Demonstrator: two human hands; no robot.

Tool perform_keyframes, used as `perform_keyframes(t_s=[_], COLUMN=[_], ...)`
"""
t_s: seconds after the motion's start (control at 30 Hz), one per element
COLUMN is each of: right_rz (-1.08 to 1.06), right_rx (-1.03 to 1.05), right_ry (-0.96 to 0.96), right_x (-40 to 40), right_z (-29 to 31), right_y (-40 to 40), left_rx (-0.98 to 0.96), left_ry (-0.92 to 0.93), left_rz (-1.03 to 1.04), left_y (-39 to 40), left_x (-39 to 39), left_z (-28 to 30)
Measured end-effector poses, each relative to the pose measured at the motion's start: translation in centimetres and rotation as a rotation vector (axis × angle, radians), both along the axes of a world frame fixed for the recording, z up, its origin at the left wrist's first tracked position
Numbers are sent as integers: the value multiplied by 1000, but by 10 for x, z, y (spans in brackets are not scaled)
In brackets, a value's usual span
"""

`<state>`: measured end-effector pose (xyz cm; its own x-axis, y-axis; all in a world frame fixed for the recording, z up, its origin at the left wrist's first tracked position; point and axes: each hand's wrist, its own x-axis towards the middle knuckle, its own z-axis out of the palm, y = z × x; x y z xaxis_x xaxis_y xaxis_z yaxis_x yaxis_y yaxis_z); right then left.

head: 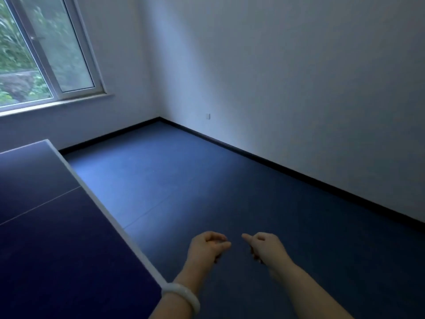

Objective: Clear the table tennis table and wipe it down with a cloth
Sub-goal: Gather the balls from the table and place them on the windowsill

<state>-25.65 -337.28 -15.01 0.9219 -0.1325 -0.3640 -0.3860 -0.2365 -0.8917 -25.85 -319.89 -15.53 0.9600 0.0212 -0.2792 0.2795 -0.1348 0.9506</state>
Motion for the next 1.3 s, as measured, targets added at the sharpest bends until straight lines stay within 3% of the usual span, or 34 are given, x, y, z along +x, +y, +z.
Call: perform_keyframes(t_s=[0.33, 0.63, 0.87, 1.1, 1.3], right_rz=[212, 600, 861, 983, 1027], right_rx=[-73, -63, -97, -177, -102], right_ry=[5, -74, 3, -64, -62], right_x=[246, 484, 592, 709, 807], right_z=[-6, -6, -32, -40, -23], right_y=[-1, 40, 181, 371, 526], left_rx=[36, 44, 72, 145, 209], left_ry=[-47, -36, 117, 113, 125], left_rz=[108, 576, 826, 878, 878], left_y=[0, 37, 144, 311, 454], left_x=[237, 395, 465, 563, 636], left_z=[-7, -14, -35, -34, -3])
